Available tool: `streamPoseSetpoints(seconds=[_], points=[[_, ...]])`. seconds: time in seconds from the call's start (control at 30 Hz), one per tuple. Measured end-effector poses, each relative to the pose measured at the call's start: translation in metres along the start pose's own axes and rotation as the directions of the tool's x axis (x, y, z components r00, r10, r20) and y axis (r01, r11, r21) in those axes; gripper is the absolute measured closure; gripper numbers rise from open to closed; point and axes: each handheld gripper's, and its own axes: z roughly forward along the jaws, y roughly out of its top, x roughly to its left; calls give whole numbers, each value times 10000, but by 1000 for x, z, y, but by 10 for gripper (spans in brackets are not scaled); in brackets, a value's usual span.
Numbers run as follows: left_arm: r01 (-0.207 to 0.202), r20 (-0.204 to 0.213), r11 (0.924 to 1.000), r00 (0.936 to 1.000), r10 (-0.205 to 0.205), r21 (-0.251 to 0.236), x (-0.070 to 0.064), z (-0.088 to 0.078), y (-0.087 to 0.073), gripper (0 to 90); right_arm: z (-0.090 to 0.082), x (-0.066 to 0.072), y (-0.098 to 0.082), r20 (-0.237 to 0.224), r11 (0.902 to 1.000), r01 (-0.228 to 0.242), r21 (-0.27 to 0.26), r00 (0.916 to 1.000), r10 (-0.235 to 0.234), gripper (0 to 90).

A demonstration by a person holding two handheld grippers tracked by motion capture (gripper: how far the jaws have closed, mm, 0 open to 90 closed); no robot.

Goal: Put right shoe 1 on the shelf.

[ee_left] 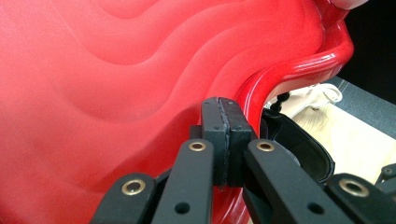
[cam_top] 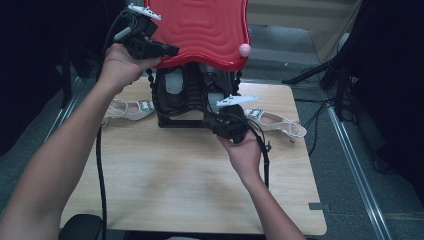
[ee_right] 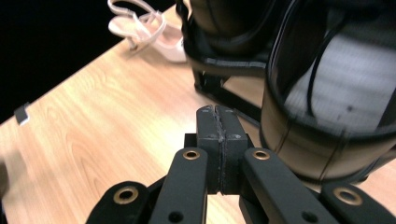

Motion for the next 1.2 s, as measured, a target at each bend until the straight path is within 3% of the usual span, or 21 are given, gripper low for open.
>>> streamPoseSetpoints(seconds=[0.2,0.4,0.53,0.67,1.2], points=[[8,4,10000,10000,-8,-6,0,0,0,900,5,-14,-18,-7,9995,-146,286,9999,146,900],[35,17,10000,10000,-35,-19,0,0,0,900,7,-27,-22,168,9985,-466,275,9988,461,900],[35,10,10000,10000,-35,-20,0,0,0,900,8,-32,-20,25,9978,-611,241,9981,611,900],[38,-3,10000,10000,-38,-21,0,0,0,900,10,-30,-18,249,9989,-422,202,9988,417,900],[68,17,10000,10000,-68,-18,0,0,0,900,23,-46,9,743,9966,-799,-176,9939,810,900]])
